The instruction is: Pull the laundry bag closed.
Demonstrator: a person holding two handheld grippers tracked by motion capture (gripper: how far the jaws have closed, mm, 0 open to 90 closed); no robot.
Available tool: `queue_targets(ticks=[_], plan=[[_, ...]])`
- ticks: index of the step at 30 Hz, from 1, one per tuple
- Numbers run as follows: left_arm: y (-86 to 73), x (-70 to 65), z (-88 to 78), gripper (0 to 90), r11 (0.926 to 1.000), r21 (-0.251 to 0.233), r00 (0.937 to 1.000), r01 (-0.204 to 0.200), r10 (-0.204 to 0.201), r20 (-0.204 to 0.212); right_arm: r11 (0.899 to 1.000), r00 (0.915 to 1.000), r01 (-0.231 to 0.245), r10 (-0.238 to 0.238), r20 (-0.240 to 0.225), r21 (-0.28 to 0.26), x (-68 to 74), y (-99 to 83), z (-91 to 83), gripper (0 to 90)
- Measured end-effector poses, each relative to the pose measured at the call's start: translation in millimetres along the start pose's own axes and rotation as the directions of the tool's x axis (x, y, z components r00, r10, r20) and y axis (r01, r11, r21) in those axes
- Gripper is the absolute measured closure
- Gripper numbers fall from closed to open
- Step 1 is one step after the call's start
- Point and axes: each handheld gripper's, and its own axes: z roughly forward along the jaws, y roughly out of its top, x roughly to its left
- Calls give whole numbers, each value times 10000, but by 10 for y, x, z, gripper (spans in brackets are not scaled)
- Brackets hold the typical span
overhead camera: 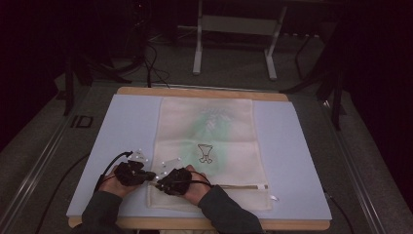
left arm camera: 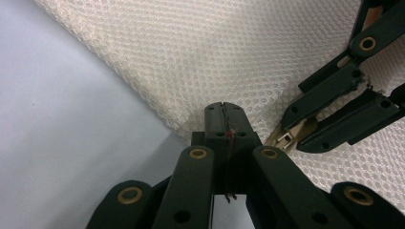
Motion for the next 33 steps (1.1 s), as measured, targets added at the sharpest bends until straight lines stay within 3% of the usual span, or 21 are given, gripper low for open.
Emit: queue_targets(ticks=[8,22,33], plan=[[-13,34,4,896,9997,-225,9996,88,-82,270,9999,9997,126,-127,199,83,28,13,14,822],[-7,11,14,884,9994,-353,9996,-51,61,265,10000,9999,72,-73,156,43,20,6,17,821],[19,-2,26,898,9999,-116,9999,-39,41,148,9998,9999,142,-143,92,173,11,29,7,821]])
